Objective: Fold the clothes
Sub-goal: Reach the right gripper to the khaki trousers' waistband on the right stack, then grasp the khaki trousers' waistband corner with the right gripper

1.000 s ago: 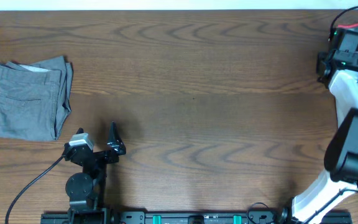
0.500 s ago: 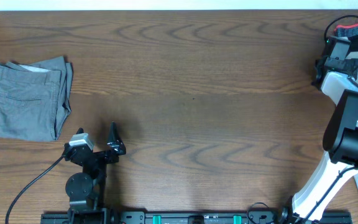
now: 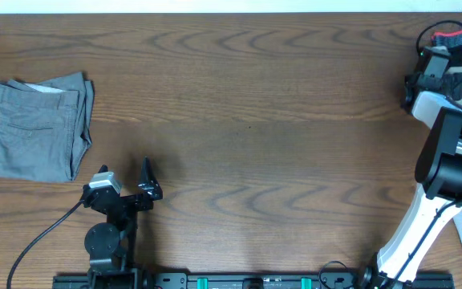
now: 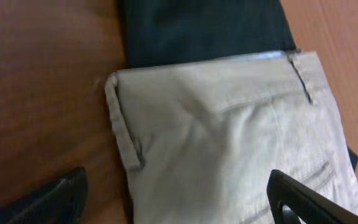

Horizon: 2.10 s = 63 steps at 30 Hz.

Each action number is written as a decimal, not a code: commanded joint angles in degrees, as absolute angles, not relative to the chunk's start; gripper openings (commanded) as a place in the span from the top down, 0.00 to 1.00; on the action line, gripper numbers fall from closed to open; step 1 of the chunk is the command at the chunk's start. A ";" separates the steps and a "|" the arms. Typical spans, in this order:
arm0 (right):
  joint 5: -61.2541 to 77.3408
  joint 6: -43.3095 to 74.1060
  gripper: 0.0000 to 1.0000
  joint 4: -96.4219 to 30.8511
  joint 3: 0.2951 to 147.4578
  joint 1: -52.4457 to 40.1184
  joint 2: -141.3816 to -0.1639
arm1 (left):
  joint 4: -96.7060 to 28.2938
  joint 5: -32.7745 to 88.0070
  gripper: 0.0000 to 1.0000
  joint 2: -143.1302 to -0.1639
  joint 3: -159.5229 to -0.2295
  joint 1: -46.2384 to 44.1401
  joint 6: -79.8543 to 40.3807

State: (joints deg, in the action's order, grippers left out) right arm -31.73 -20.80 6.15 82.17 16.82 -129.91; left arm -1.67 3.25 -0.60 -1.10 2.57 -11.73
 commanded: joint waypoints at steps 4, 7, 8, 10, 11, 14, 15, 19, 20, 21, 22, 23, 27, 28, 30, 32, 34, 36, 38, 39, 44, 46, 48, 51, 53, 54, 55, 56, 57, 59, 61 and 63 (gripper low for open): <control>-31.99 -21.45 0.10 1.65 89.10 17.30 -135.02 | -3.79 3.66 0.02 -0.25 -0.23 2.83 -10.98; -31.97 -21.26 0.13 0.60 89.67 17.32 -136.03 | -3.79 3.66 0.02 -0.25 -0.23 2.83 -10.98; -32.08 -21.26 0.16 0.36 89.67 17.34 -136.09 | -3.79 3.66 0.02 -0.25 -0.23 2.83 -10.98; -32.08 -20.71 0.31 -0.14 89.67 17.54 -136.11 | -3.79 3.66 0.02 -0.25 -0.23 2.83 -10.98; -32.05 -20.56 0.44 -0.25 89.67 17.69 -136.11 | -3.79 3.66 0.02 -0.25 -0.23 2.83 -10.98; -32.08 -20.56 0.77 -1.41 89.67 18.02 -136.11 | -3.79 3.66 0.02 -0.25 -0.23 2.83 -10.98; -32.05 -20.38 0.76 -2.11 89.67 18.06 -136.11 | -3.79 3.66 0.02 -0.25 -0.23 2.83 -10.98; -31.90 -18.13 0.74 -2.79 89.65 18.50 -136.11 | -3.79 3.66 0.02 -0.25 -0.23 2.83 -10.96; -31.88 -17.30 0.77 -2.76 89.65 18.72 -136.11 | -3.79 3.66 0.02 -0.25 -0.23 2.83 -10.98; -31.88 -16.67 0.83 -2.76 89.65 18.90 -136.11 | -3.79 3.66 0.02 -0.25 -0.23 2.83 -10.98; -31.88 -16.25 0.89 -2.76 89.65 19.14 -136.11 | -3.79 3.66 0.02 -0.25 -0.23 2.83 -10.98; -31.86 -16.25 0.92 -2.79 89.65 19.29 -136.11 | -3.79 3.66 0.02 -0.25 -0.23 2.83 -10.98; -32.27 -16.23 0.99 -2.11 89.71 19.46 -136.07 | -3.79 3.66 0.02 -0.25 -0.23 2.83 -10.98; -32.97 -15.40 0.99 -1.93 89.93 19.44 -136.00 | -3.79 3.66 0.02 -0.25 -0.23 2.83 -10.98; -34.20 -12.71 0.99 -2.20 90.78 19.44 -135.66 | -3.81 3.66 0.02 -0.25 -0.23 2.83 -10.98; -34.26 -11.16 0.99 -2.68 91.66 19.42 -135.11 | -3.79 3.66 0.02 -0.25 -0.23 2.83 -10.98; -34.26 -10.00 0.99 -3.09 92.44 19.27 -133.99 | -3.79 3.66 0.02 -0.25 -0.23 2.83 -10.98; -33.74 -9.65 0.99 -3.25 92.68 18.81 -132.33 | -3.79 3.66 0.02 -0.25 -0.23 2.83 -10.98; -32.10 -9.67 0.99 -3.64 92.68 18.17 -130.52 | -3.79 3.66 0.02 -0.25 -0.23 2.83 -10.98; -30.92 -9.69 0.99 -4.16 92.68 17.76 -129.56 | -3.79 3.66 0.02 -0.25 -0.23 2.83 -10.98; -25.74 -9.65 0.99 -7.38 92.68 15.29 -126.82 | -3.79 3.66 0.02 -0.25 -0.23 2.83 -10.96; -24.51 -9.61 0.99 -8.86 92.68 14.24 -126.74 | -3.79 3.66 0.02 -0.25 -0.23 2.83 -10.98; -23.18 -8.36 0.99 -10.59 92.68 13.26 -126.74 | -3.79 3.66 0.02 -0.25 -0.23 2.83 -10.98; -20.49 -6.02 0.99 -12.12 92.68 11.79 -126.74 | -3.79 3.66 0.02 -0.25 -0.23 2.83 -10.96; -18.46 -5.76 0.99 -12.73 92.68 10.52 -126.74 | -3.79 3.66 0.02 -0.25 -0.23 2.83 -10.96; -17.96 -5.72 0.99 -12.97 92.68 10.04 -126.74 | -3.79 3.66 0.02 -0.25 -0.23 2.83 -10.98; -17.43 -5.43 0.99 -13.32 92.68 9.34 -126.74 | -3.79 3.66 0.02 -0.25 -0.23 2.83 -10.96; -17.23 -5.06 0.99 -13.72 92.68 8.67 -126.74 | -3.79 3.66 0.02 -0.25 -0.23 2.83 -10.96; -17.23 -4.73 0.99 -14.28 92.68 7.75 -126.74 | -3.79 3.66 0.02 -0.25 -0.23 2.83 -10.98; -17.08 -4.73 0.99 -15.07 92.68 6.13 -126.74 | -3.79 3.66 0.02 -0.25 -0.23 2.83 -10.96; -17.10 -4.73 0.99 -15.55 92.68 4.56 -126.74 | -3.79 3.66 0.02 -0.25 -0.23 2.83 -10.98; -17.17 -4.73 0.99 -15.88 92.68 2.92 -126.74 | -3.79 3.66 0.02 -0.23 -0.23 2.83 -10.96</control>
